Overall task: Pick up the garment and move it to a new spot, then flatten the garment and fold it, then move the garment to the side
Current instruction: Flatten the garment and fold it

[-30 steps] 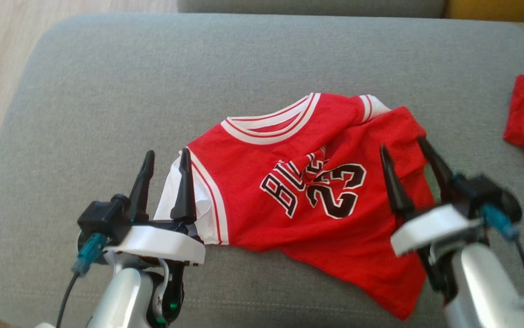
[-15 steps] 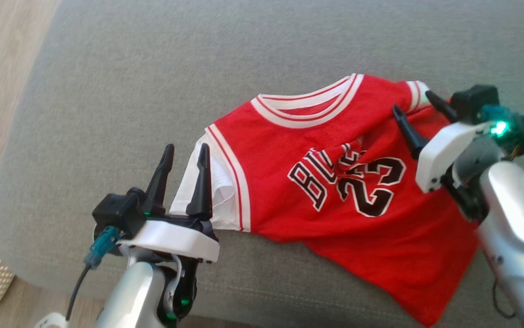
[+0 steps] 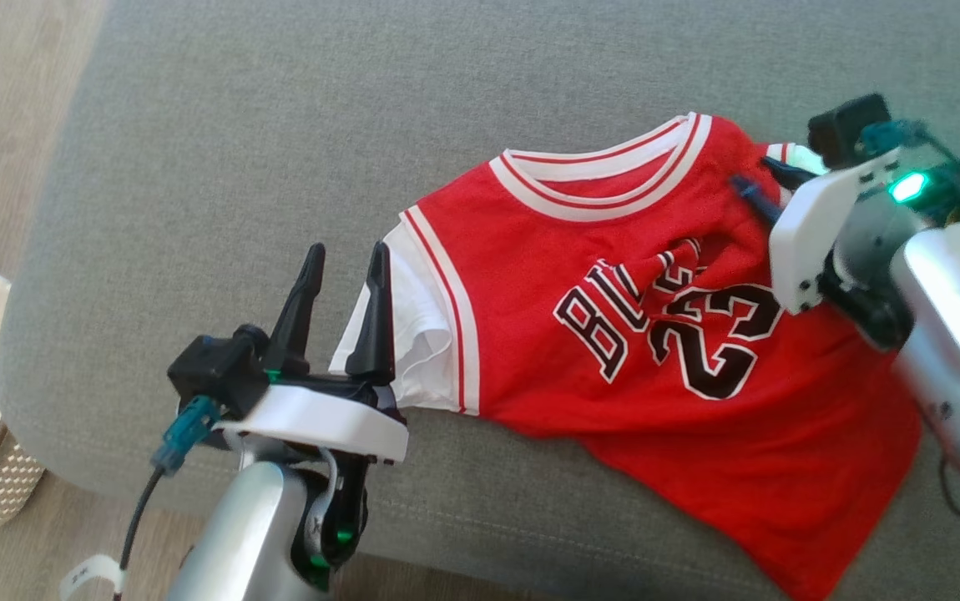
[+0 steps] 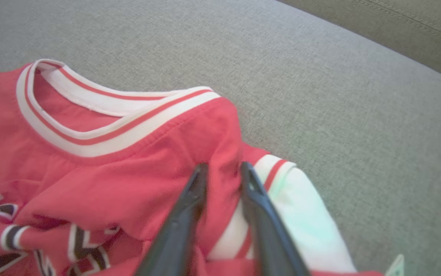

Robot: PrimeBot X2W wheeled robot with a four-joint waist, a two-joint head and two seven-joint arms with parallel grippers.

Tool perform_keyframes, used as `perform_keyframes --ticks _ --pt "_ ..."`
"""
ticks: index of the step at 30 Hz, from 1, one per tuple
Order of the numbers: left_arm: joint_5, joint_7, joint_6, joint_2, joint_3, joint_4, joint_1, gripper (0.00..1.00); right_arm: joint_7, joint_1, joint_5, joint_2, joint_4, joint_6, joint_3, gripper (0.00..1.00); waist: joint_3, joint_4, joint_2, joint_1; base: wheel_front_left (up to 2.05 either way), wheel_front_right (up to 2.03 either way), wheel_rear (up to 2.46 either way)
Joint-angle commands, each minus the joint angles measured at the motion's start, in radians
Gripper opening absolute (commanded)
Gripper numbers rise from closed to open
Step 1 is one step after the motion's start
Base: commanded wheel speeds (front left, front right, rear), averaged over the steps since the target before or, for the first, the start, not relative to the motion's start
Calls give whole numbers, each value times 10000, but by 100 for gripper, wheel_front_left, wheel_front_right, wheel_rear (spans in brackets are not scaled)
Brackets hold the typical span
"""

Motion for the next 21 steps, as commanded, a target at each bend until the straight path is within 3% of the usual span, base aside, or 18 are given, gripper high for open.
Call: perform_keyframes --ticks 1,10,16,21 --pt "-107 -122 45 74 213 -382 -330 100 -69 -405 153 -260 -93 -9 218 0 53 63 0 0 0 0 0" --pt "-258 -122 62 74 43 -433 -363 100 -935 -1790 70 -823 578 -9 197 0 230 369 0 0 0 0 0" --pt "-543 -122 101 74 -202 -569 -477 100 -1875 -3599 -837 -1175 1111 -9 39 0 597 848 0 0 0 0 0" --pt "-817 -122 125 74 -523 -672 -584 100 -2535 -5163 -1854 -1151 1736 -9 490 0 977 1357 0 0 0 0 0"
